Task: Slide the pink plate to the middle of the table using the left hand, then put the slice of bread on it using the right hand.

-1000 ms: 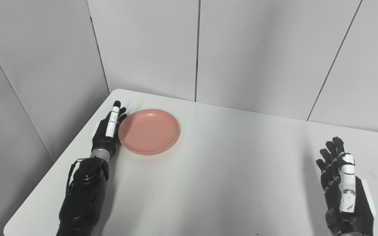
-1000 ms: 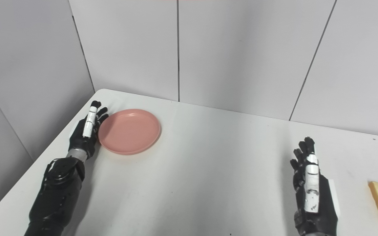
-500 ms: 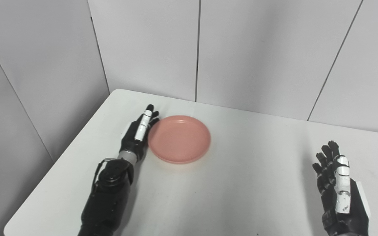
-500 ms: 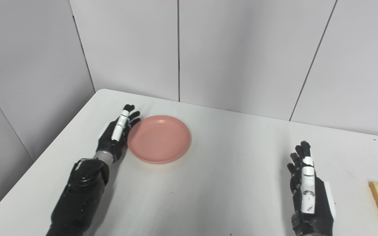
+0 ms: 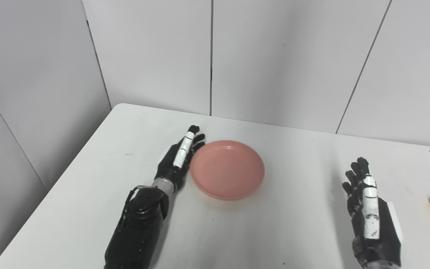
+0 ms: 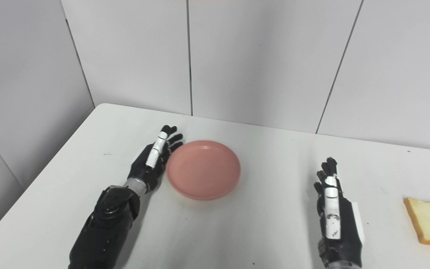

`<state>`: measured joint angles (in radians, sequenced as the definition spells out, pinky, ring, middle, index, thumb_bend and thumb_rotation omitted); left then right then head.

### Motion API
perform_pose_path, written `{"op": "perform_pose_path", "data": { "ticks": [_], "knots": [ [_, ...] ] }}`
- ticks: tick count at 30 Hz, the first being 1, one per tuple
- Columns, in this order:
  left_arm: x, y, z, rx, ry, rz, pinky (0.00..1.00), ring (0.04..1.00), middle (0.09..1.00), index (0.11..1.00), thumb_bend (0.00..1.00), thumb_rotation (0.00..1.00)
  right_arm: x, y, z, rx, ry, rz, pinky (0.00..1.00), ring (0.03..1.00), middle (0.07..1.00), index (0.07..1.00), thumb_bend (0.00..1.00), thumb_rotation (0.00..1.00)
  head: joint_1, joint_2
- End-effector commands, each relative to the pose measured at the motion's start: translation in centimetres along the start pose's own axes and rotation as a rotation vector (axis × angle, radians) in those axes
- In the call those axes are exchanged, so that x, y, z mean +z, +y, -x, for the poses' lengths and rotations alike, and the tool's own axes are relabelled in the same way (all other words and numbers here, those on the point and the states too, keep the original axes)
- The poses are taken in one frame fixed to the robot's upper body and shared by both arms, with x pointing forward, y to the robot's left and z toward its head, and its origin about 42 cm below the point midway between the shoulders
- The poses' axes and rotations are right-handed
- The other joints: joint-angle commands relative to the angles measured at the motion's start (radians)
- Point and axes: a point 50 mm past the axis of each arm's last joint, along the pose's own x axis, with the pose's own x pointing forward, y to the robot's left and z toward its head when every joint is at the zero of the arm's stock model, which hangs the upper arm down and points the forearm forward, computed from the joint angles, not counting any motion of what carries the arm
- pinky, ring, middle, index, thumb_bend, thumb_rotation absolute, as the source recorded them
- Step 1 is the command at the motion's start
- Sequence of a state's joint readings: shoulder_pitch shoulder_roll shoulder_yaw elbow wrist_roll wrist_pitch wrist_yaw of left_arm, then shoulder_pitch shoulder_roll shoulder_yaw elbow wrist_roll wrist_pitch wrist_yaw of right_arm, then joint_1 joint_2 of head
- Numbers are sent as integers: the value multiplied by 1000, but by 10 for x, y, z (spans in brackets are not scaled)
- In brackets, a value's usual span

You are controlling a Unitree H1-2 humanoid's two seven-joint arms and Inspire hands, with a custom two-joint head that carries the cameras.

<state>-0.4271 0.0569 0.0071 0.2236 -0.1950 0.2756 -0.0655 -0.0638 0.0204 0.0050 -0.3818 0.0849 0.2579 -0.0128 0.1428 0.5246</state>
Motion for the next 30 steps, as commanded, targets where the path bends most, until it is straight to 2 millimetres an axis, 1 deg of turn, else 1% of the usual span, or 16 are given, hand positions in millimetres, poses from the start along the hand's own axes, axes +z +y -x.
{"op": "perform_pose_path", "data": {
  "ticks": [1, 2, 3, 10, 13, 16, 20, 23, 30],
  "knots": [
    [19, -16, -3, -61, -51, -2, 917, 920, 915, 920, 772, 914, 9, 5, -4, 10, -81, -18, 1000, 1000, 1000, 1000, 542, 1000, -20, 5],
    [19, -20, -3, -72, -48, 0, 918, 921, 915, 920, 771, 916, 9, 5, -4, 10, -79, -15, 1000, 1000, 1000, 1000, 549, 1000, -24, 5],
    [18, -23, -2, -85, -48, 3, 925, 922, 919, 924, 764, 920, 9, 6, -4, 9, -79, -11, 1000, 1000, 1000, 1000, 552, 1000, -46, 6],
    [10, -45, -2, -175, -40, -10, 926, 926, 925, 930, 747, 925, 8, 10, -3, -4, -70, 2, 1000, 1000, 1000, 1000, 548, 1000, -85, 10],
    [6, -55, -2, -205, -32, -18, 936, 938, 930, 934, 764, 929, 8, 9, -4, -6, -70, 5, 1000, 1000, 1000, 1000, 556, 1000, -97, 12],
    [4, -63, -3, -220, -41, -14, 916, 927, 926, 927, 765, 909, 7, 10, -4, -7, -67, 5, 1000, 1000, 1000, 1000, 573, 1000, -114, 14],
    [2, -73, -5, -242, -55, -18, 917, 925, 927, 927, 780, 914, 6, 11, -4, -8, -70, 14, 1000, 1000, 1000, 1000, 578, 1000, -134, 17],
    [2, -76, -5, -251, -64, -16, 921, 927, 928, 936, 796, 928, 6, 13, -4, -8, -68, 23, 1000, 1000, 1000, 1000, 571, 1000, -143, 19],
    [3, -75, -4, -225, -87, -3, 934, 935, 935, 938, 788, 926, 5, 15, -4, -7, -62, 19, 1000, 1000, 1000, 1000, 565, 1000, -153, 19]
  ]
}}
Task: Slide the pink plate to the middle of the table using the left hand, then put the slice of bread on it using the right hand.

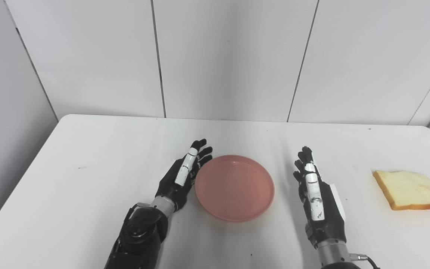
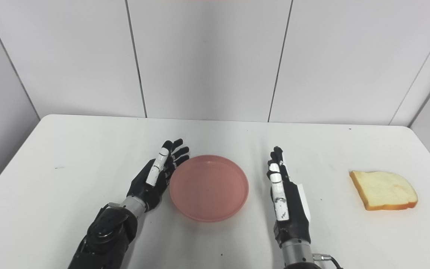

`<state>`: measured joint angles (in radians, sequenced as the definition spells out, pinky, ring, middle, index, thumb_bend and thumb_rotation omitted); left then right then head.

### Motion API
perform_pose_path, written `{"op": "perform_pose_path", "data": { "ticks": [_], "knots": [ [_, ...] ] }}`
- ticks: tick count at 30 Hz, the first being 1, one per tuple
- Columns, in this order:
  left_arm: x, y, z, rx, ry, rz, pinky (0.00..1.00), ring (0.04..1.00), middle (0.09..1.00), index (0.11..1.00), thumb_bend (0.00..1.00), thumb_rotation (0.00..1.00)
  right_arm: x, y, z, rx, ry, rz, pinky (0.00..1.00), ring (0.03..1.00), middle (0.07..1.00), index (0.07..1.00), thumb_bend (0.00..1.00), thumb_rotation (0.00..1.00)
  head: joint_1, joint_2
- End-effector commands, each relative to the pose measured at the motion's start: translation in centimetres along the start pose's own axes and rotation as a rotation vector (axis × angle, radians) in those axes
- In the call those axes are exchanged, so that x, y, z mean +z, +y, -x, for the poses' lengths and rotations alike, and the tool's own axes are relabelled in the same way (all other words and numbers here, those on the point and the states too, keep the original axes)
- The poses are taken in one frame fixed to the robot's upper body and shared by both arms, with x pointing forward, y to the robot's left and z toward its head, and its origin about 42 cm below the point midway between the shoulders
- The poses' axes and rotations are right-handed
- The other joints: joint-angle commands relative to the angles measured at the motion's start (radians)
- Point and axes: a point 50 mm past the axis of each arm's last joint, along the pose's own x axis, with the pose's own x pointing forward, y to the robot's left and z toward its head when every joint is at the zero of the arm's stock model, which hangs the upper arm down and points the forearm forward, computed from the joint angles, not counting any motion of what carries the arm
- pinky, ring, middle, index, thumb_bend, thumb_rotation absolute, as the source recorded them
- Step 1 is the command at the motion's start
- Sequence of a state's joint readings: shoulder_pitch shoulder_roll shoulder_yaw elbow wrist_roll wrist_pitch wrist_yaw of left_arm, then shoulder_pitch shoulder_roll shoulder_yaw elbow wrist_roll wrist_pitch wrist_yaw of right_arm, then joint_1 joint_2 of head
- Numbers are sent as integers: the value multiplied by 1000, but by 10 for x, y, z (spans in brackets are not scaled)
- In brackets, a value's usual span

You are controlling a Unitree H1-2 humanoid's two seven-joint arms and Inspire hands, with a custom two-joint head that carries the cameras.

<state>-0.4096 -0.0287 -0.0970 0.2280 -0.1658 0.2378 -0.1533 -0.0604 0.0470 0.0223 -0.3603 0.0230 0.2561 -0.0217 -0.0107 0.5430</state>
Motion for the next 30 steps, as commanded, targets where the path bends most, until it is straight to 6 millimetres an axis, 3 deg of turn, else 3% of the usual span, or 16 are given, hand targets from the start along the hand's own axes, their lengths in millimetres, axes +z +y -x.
{"op": "perform_pose_path", "data": {
  "ticks": [1, 5, 15, 21, 26, 30],
  "knots": [
    [17, -9, -7, -15, -88, -15, 933, 934, 934, 936, 787, 924, 12, 5, -4, 6, -84, -13, 1000, 1000, 1000, 1000, 567, 1000, 1, 1],
    [16, -7, -6, 37, -129, -17, 919, 935, 932, 937, 767, 927, 13, 4, -4, 3, -91, -1, 1000, 1000, 1000, 1000, 553, 1000, -4, -1],
    [19, -8, 0, 86, -161, -57, 998, 982, 986, 997, 763, 993, 16, -4, -7, -9, -112, 22, 1000, 1000, 1000, 1000, 573, 1000, -12, -1],
    [12, -11, 8, 119, -196, -85, 982, 972, 983, 995, 743, 974, 21, -10, -12, 12, -127, 71, 1000, 1000, 1000, 1000, 601, 1000, -33, -4],
    [9, -11, 26, 182, -229, -143, 941, 944, 954, 956, 757, 943, 39, -23, -23, 19, -195, 159, 1000, 1000, 1000, 1000, 623, 974, -82, -7],
    [13, -13, 39, 195, -259, -154, 930, 942, 943, 945, 761, 915, 60, -35, -38, 43, -246, 231, 1000, 1000, 1000, 1000, 672, 871, -112, -16]
  ]
}}
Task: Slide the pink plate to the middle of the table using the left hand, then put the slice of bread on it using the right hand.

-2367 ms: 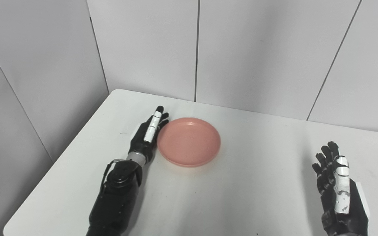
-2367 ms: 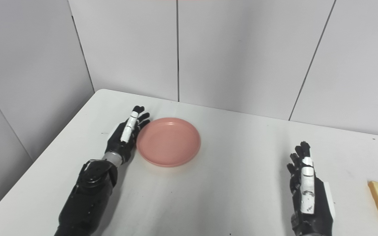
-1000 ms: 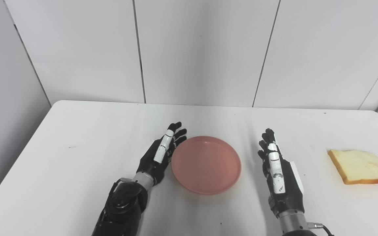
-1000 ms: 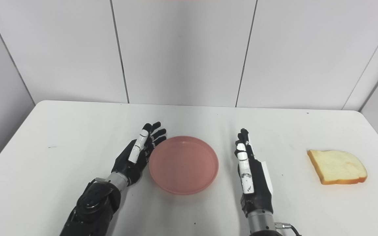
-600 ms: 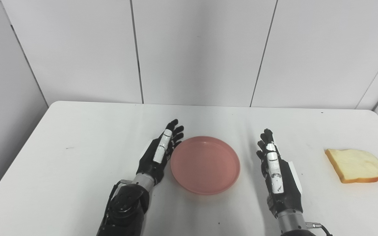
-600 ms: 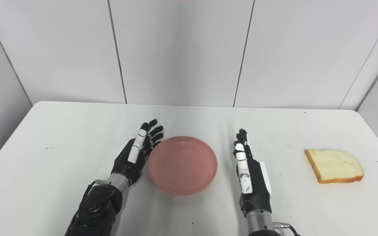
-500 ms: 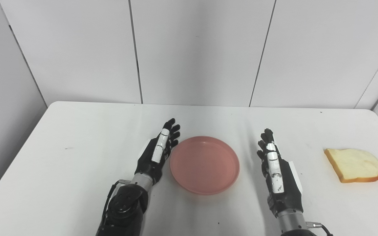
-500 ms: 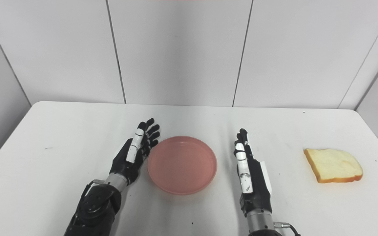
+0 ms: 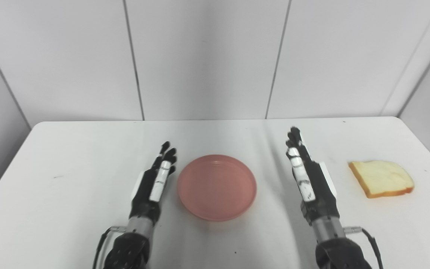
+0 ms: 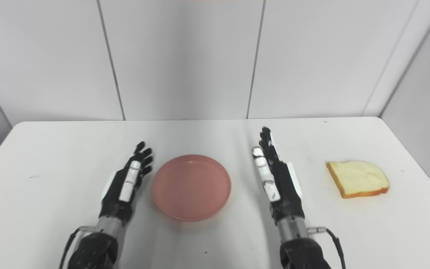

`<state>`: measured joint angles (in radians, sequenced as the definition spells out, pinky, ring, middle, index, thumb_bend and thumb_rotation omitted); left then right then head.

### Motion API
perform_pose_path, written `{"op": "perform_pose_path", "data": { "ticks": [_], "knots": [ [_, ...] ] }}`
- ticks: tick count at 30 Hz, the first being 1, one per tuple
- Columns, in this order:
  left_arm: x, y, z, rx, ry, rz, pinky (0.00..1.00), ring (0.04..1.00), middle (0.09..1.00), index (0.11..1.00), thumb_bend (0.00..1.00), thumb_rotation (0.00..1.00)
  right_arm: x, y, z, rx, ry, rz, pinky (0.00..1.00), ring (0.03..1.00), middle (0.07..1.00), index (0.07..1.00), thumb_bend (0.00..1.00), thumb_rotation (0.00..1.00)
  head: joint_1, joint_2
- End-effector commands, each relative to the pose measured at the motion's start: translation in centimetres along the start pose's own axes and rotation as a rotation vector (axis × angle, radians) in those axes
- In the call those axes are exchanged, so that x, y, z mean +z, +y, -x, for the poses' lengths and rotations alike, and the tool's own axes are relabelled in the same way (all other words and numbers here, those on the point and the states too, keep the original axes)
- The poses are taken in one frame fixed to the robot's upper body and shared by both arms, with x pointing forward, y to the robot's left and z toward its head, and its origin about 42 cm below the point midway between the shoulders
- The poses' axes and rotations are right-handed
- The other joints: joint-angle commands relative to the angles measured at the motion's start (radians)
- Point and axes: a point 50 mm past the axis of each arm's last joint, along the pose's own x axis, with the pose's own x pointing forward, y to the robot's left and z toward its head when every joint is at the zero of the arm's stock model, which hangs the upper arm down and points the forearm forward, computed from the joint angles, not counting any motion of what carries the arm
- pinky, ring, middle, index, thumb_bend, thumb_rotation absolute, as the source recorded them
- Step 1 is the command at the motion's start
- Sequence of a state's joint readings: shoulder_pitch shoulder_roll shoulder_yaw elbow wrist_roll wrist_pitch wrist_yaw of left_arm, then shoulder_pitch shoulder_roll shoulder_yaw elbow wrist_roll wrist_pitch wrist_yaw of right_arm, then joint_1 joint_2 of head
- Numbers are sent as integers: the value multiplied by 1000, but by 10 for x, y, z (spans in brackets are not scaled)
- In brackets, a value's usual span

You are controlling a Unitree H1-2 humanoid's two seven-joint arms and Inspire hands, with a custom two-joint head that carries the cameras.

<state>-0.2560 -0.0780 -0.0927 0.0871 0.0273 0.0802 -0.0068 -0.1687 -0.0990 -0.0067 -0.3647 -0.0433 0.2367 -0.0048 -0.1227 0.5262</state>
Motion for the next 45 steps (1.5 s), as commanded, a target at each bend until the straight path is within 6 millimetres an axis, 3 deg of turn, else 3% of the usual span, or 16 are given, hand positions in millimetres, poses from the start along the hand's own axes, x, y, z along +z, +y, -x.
{"op": "perform_pose_path", "data": {
  "ticks": [1, 7, 9, 10, 13, 17, 23, 31, 38, 40, 42, 45],
  "knots": [
    [23, -2, -2, -15, -127, -20, 930, 942, 943, 945, 761, 915, 32, -11, -17, 28, -134, 54, 1000, 1000, 1000, 1000, 675, 867, -16, -3],
    [24, -1, 17, -58, -180, 0, 963, 961, 970, 972, 745, 952, 74, -46, -38, 34, -225, 372, 880, 963, 995, 997, 764, 848, -66, -15],
    [26, -2, 24, -82, -171, 26, 992, 976, 987, 988, 742, 954, 83, -62, -44, 37, -251, 410, 857, 923, 957, 960, 837, 689, -82, -17],
    [26, -1, 26, -98, -169, 33, 994, 977, 988, 988, 742, 954, 88, -71, -47, 49, -263, 419, 856, 921, 955, 957, 841, 678, -99, -21],
    [23, 0, 30, -118, -160, 35, 992, 973, 992, 988, 708, 962, 100, -88, -52, 98, -277, 456, 867, 927, 955, 948, 945, 471, -119, -24],
    [23, 4, 34, -141, -119, 68, 1000, 978, 1000, 998, 692, 965, 121, -117, -56, 191, -228, 584, 900, 957, 973, 969, 999, 339, -154, -26],
    [24, 14, 35, -165, -123, 86, 988, 969, 996, 995, 679, 980, 143, -145, -61, 222, -139, 797, 877, 949, 969, 971, 1000, 323, -209, -25],
    [29, 23, 37, -153, -127, 90, 974, 965, 985, 980, 697, 991, 148, -187, -68, 254, 92, 1025, 876, 973, 987, 993, 1000, 228, -244, -20],
    [34, 30, 38, -126, -144, 95, 952, 950, 969, 966, 702, 958, 149, -212, -73, 348, 276, 1144, 723, 911, 1000, 1000, 1000, 239, -241, -10],
    [34, 32, 37, -123, -156, 107, 952, 947, 966, 956, 710, 927, 150, -218, -73, 370, 324, 1182, 816, 951, 1000, 1000, 1000, 266, -244, -8],
    [36, 35, 38, -113, -160, 117, 952, 947, 967, 951, 733, 897, 151, -224, -73, 380, 375, 1229, 820, 956, 1000, 1000, 1000, 283, -248, -6],
    [38, 36, 40, -101, -156, 117, 989, 966, 982, 984, 755, 935, 152, -231, -71, 387, 407, 1263, 839, 963, 1000, 1000, 1000, 286, -255, -5]
  ]
}}
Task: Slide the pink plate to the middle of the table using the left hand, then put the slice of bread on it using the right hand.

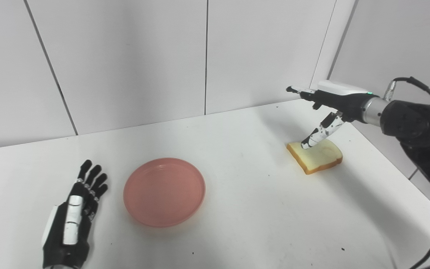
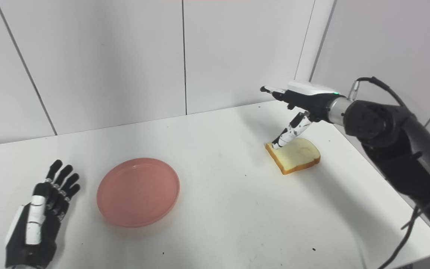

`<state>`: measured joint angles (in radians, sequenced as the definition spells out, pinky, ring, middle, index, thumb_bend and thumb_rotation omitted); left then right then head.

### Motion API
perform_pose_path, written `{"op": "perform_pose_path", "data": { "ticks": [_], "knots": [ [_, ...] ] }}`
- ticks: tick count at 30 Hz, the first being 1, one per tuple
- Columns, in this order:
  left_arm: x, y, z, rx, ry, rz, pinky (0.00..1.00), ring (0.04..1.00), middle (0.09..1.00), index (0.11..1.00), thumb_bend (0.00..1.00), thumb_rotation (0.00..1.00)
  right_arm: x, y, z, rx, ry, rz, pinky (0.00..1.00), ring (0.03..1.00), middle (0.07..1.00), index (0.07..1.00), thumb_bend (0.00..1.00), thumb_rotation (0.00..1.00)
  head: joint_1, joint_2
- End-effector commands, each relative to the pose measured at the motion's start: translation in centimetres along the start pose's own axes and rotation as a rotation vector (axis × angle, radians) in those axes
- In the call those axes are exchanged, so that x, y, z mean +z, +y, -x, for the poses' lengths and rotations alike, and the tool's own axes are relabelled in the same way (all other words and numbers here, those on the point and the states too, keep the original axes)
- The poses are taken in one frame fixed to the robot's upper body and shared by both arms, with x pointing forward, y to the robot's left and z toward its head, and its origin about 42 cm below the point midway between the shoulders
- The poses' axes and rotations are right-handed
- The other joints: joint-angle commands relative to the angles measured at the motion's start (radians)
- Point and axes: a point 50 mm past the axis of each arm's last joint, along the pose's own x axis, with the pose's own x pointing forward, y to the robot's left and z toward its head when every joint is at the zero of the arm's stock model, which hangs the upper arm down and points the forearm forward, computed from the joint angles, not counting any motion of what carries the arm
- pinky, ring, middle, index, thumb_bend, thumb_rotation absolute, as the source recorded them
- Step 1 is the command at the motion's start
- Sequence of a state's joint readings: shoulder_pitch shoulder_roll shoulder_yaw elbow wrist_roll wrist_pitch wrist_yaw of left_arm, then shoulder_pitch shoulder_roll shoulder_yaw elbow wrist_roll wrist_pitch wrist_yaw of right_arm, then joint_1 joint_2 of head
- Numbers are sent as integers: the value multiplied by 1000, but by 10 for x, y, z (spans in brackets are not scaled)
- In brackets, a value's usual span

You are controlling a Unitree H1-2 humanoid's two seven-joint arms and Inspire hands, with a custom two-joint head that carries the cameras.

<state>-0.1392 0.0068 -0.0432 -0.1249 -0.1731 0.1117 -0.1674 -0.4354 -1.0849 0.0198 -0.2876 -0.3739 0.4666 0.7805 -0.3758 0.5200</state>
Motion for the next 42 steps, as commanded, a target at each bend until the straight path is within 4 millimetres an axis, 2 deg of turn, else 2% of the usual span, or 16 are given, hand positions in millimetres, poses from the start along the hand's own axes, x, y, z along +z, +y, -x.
{"op": "perform_pose_path", "data": {
  "ticks": [1, 5, 10, 15, 25, 29, 34, 40, 42],
  "knots": [
    [17, -2, -5, -8, -73, -11, 995, 973, 988, 992, 759, 945, -2, -26, 11, -55, 23, 65, 851, 966, 1000, 1000, 1000, 285, -7, 2],
    [15, 2, -4, -4, -67, -11, 1000, 975, 992, 994, 768, 968, -6, -25, 11, -13, 45, 108, 881, 980, 1000, 1000, 1000, 320, -15, 6],
    [13, 4, -3, -2, -61, -11, 983, 963, 983, 988, 772, 969, -11, -19, 5, 20, 55, 156, 906, 997, 1000, 1000, 1000, 292, -21, 12],
    [13, 8, -2, -16, -49, -24, 967, 958, 980, 990, 769, 976, -24, -8, -10, 20, 111, 224, 958, 1000, 1000, 1000, 1000, 248, -31, 17],
    [14, 7, 1, -23, -48, -26, 972, 953, 974, 968, 766, 972, -32, 16, -36, 50, 139, 453, 981, 1000, 1000, 1000, 1000, 283, -37, 24],
    [16, 7, 3, -17, -46, -35, 965, 949, 966, 959, 757, 972, -35, 20, -50, 68, 140, 484, 995, 1000, 1000, 1000, 1000, 356, -38, 29],
    [18, 4, 4, -6, -40, -26, 962, 942, 959, 951, 750, 971, -36, 27, -60, 87, 133, 494, 998, 1000, 1000, 1000, 1000, 377, -40, 34],
    [18, 7, 4, -31, -51, -27, 951, 943, 964, 957, 720, 963, -40, 37, -70, 120, 142, 500, 996, 1000, 1000, 1000, 1000, 346, -34, 38],
    [19, 8, 5, -34, -51, -31, 961, 947, 970, 962, 720, 972, -42, 39, -74, 131, 151, 506, 1000, 1000, 1000, 1000, 1000, 370, -33, 39]
  ]
}}
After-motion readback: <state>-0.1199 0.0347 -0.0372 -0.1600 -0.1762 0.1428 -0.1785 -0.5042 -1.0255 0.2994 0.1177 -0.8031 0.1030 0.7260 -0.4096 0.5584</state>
